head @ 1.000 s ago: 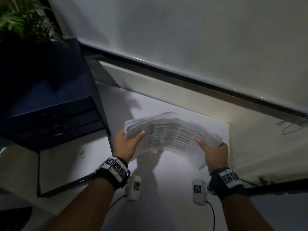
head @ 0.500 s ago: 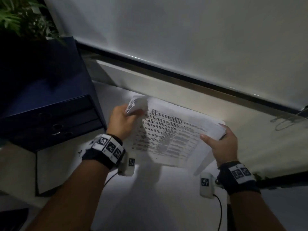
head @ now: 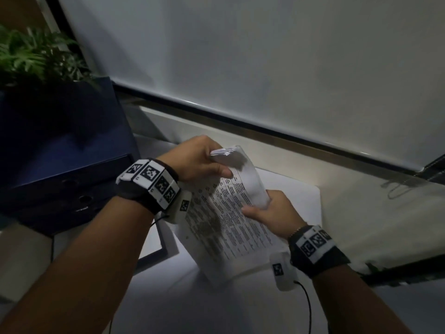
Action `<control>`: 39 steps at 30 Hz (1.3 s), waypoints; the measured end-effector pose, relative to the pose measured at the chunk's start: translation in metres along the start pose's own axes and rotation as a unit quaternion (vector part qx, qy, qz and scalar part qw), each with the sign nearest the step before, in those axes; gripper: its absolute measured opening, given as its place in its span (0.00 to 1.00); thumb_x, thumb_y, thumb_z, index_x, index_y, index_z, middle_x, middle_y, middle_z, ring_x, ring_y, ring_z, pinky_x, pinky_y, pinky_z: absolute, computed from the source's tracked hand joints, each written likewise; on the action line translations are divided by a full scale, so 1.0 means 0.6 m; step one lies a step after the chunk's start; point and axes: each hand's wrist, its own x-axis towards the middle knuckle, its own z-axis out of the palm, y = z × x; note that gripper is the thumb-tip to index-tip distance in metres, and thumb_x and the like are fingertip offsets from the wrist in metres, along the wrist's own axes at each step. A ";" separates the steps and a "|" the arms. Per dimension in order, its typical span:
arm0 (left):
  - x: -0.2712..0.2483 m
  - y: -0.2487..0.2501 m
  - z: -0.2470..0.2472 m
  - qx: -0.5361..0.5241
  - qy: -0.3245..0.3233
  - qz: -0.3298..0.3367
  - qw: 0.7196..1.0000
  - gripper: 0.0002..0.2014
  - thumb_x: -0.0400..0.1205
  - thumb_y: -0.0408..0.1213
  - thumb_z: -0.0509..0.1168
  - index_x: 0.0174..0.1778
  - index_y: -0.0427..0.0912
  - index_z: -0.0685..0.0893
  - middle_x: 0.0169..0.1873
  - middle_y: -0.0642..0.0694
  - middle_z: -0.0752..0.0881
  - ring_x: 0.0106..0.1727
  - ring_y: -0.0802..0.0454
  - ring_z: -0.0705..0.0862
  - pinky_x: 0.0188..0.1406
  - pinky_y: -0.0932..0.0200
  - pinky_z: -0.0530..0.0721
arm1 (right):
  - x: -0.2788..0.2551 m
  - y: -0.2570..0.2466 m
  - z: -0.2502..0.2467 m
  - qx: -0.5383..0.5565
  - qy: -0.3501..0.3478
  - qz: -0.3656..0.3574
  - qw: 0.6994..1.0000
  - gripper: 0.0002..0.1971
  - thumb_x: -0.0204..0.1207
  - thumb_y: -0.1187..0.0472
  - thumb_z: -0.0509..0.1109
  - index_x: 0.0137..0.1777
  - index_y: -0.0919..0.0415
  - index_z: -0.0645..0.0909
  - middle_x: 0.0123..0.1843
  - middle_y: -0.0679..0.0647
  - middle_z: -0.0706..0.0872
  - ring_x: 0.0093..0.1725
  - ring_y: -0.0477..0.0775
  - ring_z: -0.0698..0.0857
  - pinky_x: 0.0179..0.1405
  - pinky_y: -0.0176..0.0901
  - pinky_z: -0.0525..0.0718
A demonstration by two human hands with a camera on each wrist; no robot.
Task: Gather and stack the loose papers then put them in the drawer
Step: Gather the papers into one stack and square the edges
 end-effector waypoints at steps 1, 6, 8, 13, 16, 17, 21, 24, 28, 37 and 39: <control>0.004 -0.002 -0.004 0.001 0.019 0.001 1.000 0.11 0.71 0.48 0.80 0.41 0.46 0.90 0.32 0.54 0.89 0.32 0.63 0.83 0.34 0.65 0.81 | -0.002 -0.005 0.000 0.003 0.004 -0.007 1.000 0.10 0.70 0.65 0.82 0.51 0.62 0.89 0.45 0.54 0.94 0.47 0.56 0.93 0.48 0.47 0.92; -0.005 -0.071 0.079 0.033 0.371 -0.129 0.919 0.42 0.77 0.53 0.72 0.84 0.54 0.57 0.81 0.49 0.68 0.80 0.44 0.66 0.78 0.41 0.62 | 0.008 0.048 -0.012 0.023 0.088 0.038 0.995 0.07 0.72 0.60 0.81 0.49 0.54 0.90 0.47 0.51 0.94 0.48 0.49 0.93 0.55 0.54 0.90; -0.021 -0.113 0.151 -0.096 0.320 -0.227 0.915 0.43 0.83 0.51 0.66 0.86 0.40 0.49 0.85 0.42 0.58 0.84 0.42 0.59 0.82 0.47 0.56 | 0.011 0.086 -0.012 0.040 0.095 0.093 0.990 0.10 0.73 0.57 0.80 0.54 0.54 0.89 0.52 0.50 0.93 0.54 0.51 0.92 0.64 0.59 0.86; -0.045 -0.192 0.324 -0.192 0.031 -0.452 0.871 0.34 0.85 0.52 0.59 0.80 0.31 0.62 0.77 0.34 0.69 0.75 0.34 0.73 0.73 0.46 0.73 | 0.001 0.181 0.031 0.058 0.104 0.292 0.949 0.35 0.77 0.56 0.77 0.78 0.72 0.70 0.70 0.64 0.81 0.67 0.59 0.80 0.65 0.46 0.76; -0.036 -0.200 0.350 -0.129 0.047 -0.447 0.884 0.27 0.84 0.49 0.60 0.72 0.31 0.71 0.70 0.31 0.74 0.71 0.33 0.74 0.68 0.46 0.74 | 0.007 0.245 0.046 0.008 0.151 0.322 0.935 0.38 0.73 0.53 0.80 0.78 0.68 0.71 0.75 0.61 0.79 0.71 0.64 0.80 0.71 0.52 0.78; -0.033 -0.198 0.351 -0.124 0.045 -0.447 0.885 0.26 0.84 0.48 0.60 0.69 0.31 0.73 0.68 0.32 0.75 0.68 0.33 0.76 0.67 0.46 0.75 | 0.007 0.254 0.051 -0.003 0.166 0.310 0.936 0.33 0.73 0.55 0.80 0.75 0.66 0.74 0.71 0.58 0.82 0.67 0.62 0.83 0.68 0.51 0.81; -0.025 -0.202 0.355 -0.079 0.053 -0.456 0.885 0.25 0.81 0.50 0.60 0.66 0.34 0.76 0.65 0.35 0.80 0.65 0.34 0.79 0.66 0.47 0.75 | -0.001 0.255 0.057 0.062 0.162 0.241 0.955 0.18 0.74 0.62 0.78 0.64 0.53 0.83 0.60 0.50 0.90 0.57 0.54 0.89 0.62 0.58 0.87; -0.024 -0.219 0.351 -0.144 0.061 -0.434 0.887 0.38 0.77 0.64 0.60 0.74 0.38 0.73 0.69 0.38 0.80 0.68 0.37 0.79 0.71 0.44 0.76 | -0.011 0.246 0.040 0.117 0.152 0.186 0.964 0.18 0.76 0.64 0.77 0.65 0.53 0.83 0.58 0.49 0.91 0.59 0.53 0.90 0.60 0.56 0.87; -0.025 -0.262 0.369 -0.305 0.042 -0.411 0.858 0.45 0.65 0.75 0.68 0.68 0.45 0.80 0.62 0.36 0.87 0.60 0.34 0.87 0.63 0.35 0.84 | -0.013 0.253 0.034 0.126 0.127 0.187 0.966 0.20 0.76 0.63 0.77 0.67 0.51 0.81 0.62 0.50 0.90 0.61 0.53 0.89 0.61 0.55 0.86; -0.008 -0.265 0.373 -0.235 0.037 -0.445 0.864 0.35 0.69 0.54 0.66 0.66 0.31 0.76 0.58 0.39 0.88 0.55 0.39 0.88 0.56 0.49 0.85 | 0.027 0.244 0.078 -0.075 0.128 0.236 0.961 0.39 0.80 0.59 0.70 0.87 0.56 0.54 0.84 0.56 0.68 0.75 0.59 0.77 0.68 0.47 0.79; -0.012 -0.225 0.353 -0.203 0.032 -0.454 0.867 0.31 0.82 0.50 0.60 0.72 0.28 0.68 0.64 0.34 0.82 0.61 0.36 0.84 0.56 0.52 0.79 | 0.032 0.240 0.080 -0.099 0.111 0.255 0.955 0.41 0.83 0.58 0.67 0.88 0.55 0.46 0.87 0.57 0.59 0.79 0.61 0.72 0.72 0.50 0.75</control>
